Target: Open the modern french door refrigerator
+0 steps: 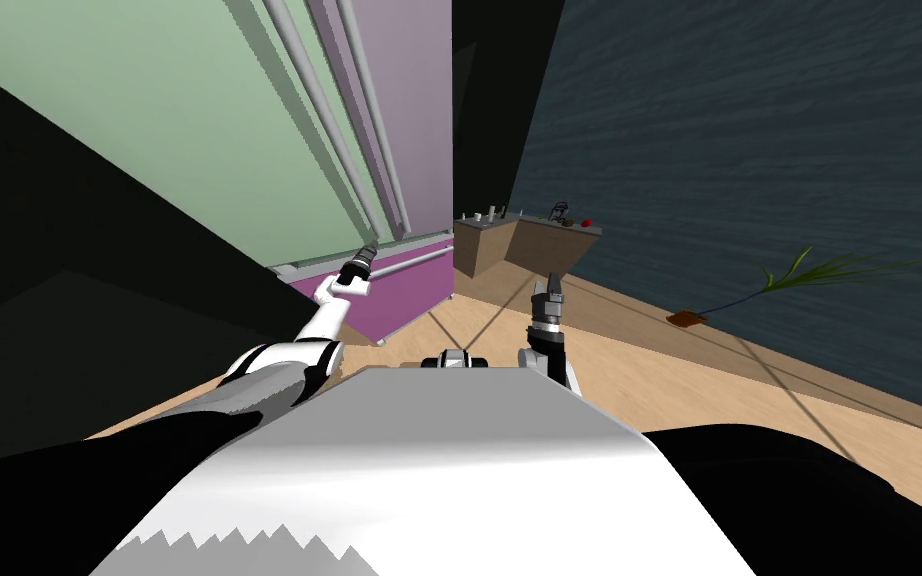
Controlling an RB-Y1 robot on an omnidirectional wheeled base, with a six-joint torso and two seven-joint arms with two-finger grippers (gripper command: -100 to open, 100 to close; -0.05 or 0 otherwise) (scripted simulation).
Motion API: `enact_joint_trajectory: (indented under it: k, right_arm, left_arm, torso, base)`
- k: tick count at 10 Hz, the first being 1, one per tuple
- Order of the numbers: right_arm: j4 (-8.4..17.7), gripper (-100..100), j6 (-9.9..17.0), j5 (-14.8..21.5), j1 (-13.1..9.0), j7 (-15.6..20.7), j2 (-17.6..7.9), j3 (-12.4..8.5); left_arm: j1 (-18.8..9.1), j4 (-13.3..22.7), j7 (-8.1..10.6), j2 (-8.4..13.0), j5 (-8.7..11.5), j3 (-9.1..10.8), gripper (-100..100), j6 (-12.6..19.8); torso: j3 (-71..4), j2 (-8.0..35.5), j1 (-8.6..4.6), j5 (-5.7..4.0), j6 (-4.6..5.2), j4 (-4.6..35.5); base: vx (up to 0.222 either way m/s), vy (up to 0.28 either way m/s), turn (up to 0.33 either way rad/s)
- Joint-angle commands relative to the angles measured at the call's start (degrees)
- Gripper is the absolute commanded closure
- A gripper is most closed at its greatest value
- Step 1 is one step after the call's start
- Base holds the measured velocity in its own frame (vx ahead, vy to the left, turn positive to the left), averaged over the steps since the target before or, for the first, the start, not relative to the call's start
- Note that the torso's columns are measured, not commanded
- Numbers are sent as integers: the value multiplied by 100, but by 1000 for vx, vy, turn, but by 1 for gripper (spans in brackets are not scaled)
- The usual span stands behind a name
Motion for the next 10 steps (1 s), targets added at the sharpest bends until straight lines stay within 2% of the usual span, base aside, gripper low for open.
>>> enact_joint_trajectory:
  k: [1, 6, 8, 10]
  right_arm:
    - [0, 0, 0, 0, 0, 0, 0, 0]
    - [0, 0, 0, 0, 0, 0, 0, 0]
    - [0, 0, 0, 0, 0, 0, 0, 0]
    - [0, 0, 0, 0, -1, 0, 0, 0]
  left_arm:
    - [-186, 368, -32, 84, -2, 6, -100, -7]
    - [-725, 1222, -108, 367, 4, 6, -100, 53]
    - [-838, 1392, -128, 429, 3, 5, -100, 71]
    - [-812, 1331, -132, 399, -4, 14, -100, 83]
  torso:
    - [3, 6, 8, 3, -2, 0]
    - [0, 1, 3, 1, -1, 0]
    - [4, 7, 2, 1, -1, 2]
    - [11, 18, 14, 5, -3, 5]
  base:
    - [60, -42, -25]
    - [80, -55, -50]
    - [64, -50, -27]
    - [12, -10, -3]
